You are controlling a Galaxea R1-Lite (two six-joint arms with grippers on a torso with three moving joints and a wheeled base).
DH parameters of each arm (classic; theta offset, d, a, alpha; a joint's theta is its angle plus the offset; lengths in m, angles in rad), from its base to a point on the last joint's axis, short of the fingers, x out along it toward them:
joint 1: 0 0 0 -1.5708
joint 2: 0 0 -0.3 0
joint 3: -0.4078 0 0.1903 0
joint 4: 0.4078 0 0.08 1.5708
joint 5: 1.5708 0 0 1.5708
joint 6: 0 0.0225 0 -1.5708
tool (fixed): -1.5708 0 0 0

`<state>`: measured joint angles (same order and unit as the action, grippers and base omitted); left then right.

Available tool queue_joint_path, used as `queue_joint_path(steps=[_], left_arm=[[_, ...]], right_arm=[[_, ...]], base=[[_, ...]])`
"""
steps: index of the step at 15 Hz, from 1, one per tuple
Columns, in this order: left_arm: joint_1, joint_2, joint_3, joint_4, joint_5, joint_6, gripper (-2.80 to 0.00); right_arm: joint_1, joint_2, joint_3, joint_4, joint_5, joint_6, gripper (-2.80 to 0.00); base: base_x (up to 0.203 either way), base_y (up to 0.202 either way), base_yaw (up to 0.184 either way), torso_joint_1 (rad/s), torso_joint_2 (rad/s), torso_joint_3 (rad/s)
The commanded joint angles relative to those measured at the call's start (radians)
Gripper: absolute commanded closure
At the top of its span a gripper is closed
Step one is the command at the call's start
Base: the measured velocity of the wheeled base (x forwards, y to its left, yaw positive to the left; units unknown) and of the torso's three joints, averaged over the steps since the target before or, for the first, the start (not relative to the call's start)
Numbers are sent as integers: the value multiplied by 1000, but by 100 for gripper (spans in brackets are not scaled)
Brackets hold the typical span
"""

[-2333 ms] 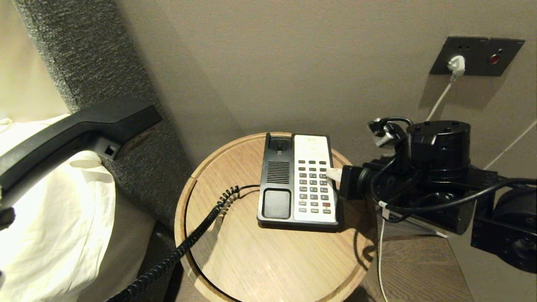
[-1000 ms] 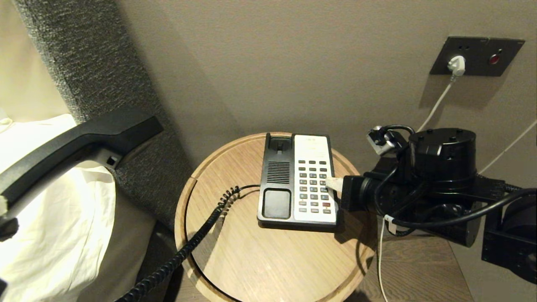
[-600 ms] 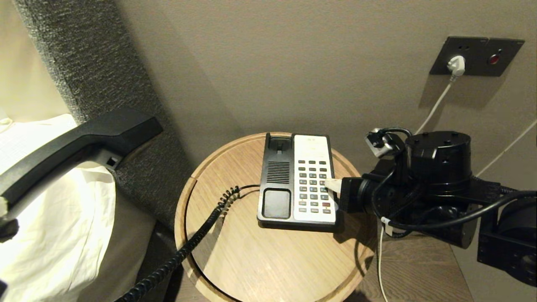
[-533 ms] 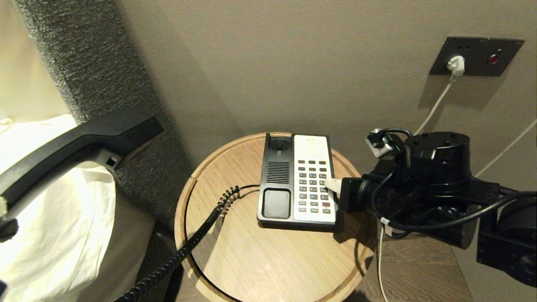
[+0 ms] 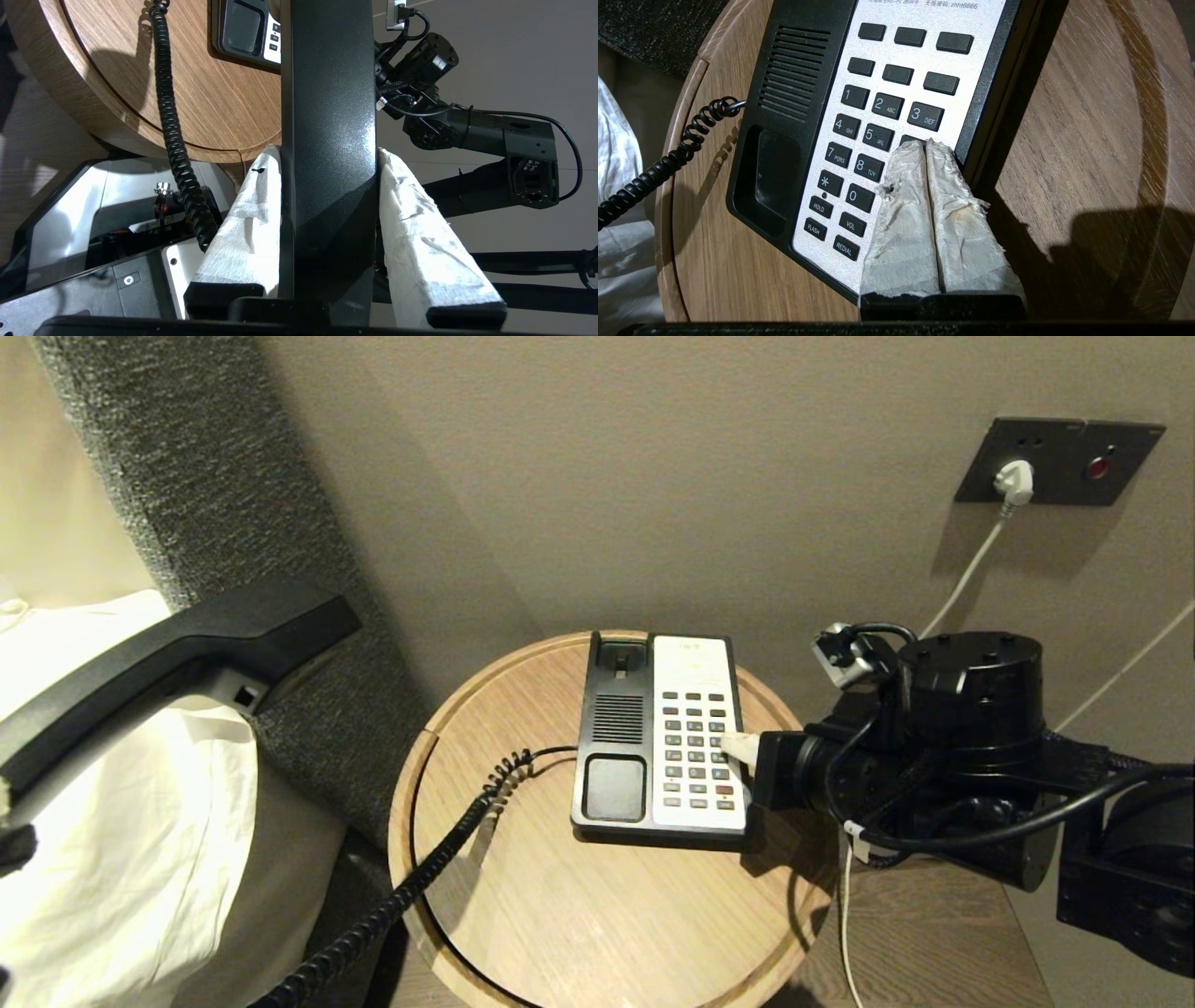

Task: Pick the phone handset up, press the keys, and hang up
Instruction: Dial the number

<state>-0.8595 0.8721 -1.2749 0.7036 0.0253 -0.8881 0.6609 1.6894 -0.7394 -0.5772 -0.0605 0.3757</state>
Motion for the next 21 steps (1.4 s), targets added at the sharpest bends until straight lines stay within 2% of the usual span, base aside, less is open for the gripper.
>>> queue_joint_path(steps=[1,8,21], left_arm=[[0,-2,0,4,1,-6,0],[0,-2,0,4,1,-6,0],[0,-2,-3,2,1,-5,0]], right_arm=[[0,-11,-1,-3,3,4,0],[35,-36,-2,-3,7,8,0],[23,1,6,-1,-2,1,0]], base=[[0,0,0,0,0,0],[0,0,0,0,0,0],[0,0,0,0,0,0]])
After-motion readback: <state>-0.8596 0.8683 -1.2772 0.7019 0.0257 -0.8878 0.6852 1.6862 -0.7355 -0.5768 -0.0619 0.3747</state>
